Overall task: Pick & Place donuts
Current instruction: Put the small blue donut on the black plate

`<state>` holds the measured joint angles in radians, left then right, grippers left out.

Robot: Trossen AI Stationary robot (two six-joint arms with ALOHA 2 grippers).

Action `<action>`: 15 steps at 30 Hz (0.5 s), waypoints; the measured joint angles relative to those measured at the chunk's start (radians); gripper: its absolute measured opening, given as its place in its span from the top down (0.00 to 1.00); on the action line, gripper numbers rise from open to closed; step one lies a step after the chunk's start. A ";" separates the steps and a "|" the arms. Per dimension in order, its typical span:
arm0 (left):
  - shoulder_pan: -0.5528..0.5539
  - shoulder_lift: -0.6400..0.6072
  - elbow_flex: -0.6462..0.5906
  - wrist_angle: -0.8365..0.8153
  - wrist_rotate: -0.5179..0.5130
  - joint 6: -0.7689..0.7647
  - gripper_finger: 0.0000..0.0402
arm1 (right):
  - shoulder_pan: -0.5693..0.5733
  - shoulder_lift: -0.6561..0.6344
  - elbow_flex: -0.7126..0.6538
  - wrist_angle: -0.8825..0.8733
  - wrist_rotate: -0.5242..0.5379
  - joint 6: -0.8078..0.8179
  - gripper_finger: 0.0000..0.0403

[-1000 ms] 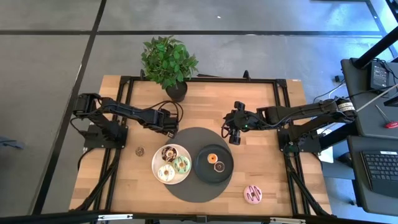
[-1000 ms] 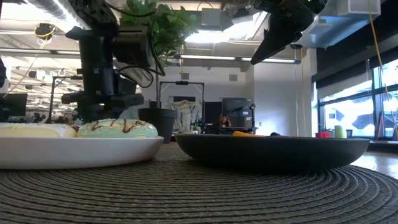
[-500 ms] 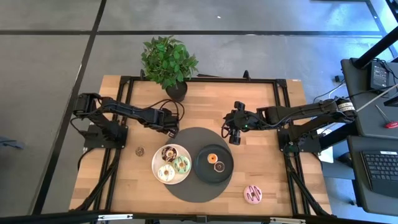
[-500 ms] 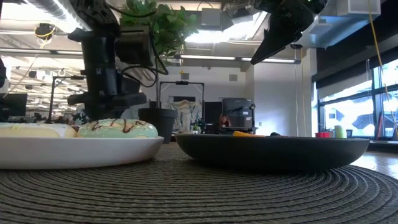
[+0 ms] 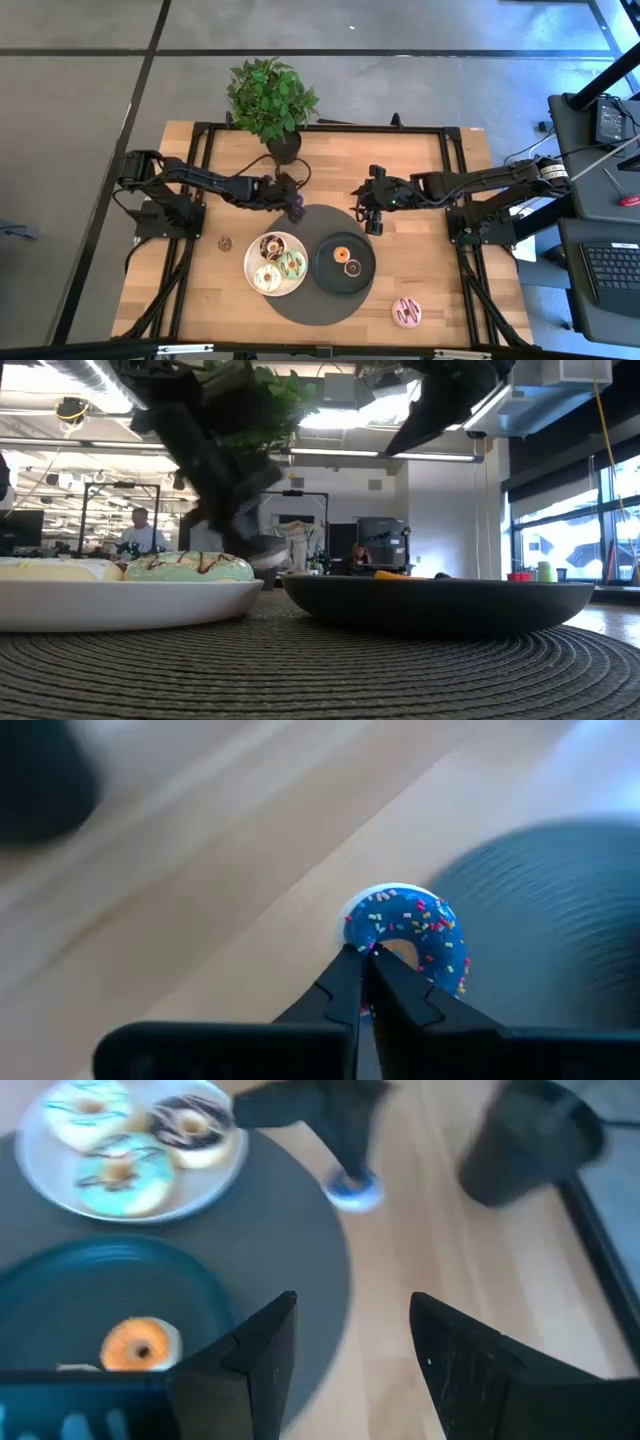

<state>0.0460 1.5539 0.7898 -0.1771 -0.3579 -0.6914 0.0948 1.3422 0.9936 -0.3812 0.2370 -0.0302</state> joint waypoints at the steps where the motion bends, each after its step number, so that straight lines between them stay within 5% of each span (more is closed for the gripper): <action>1: -0.005 0.000 0.000 0.059 -0.004 0.028 0.98 | 0.000 0.013 0.000 0.024 -0.018 -0.014 0.51; 7: -0.033 -0.001 0.000 0.327 -0.060 0.163 0.98 | 0.000 0.104 0.000 0.154 0.010 -0.080 0.51; 15: -0.046 -0.001 0.000 0.355 -0.125 0.208 0.99 | 0.000 0.201 0.000 0.252 0.083 -0.165 0.51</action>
<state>-0.0002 1.5532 0.7898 0.1780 -0.4827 -0.4832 0.0948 1.5429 0.9932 -0.1295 0.3201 -0.1951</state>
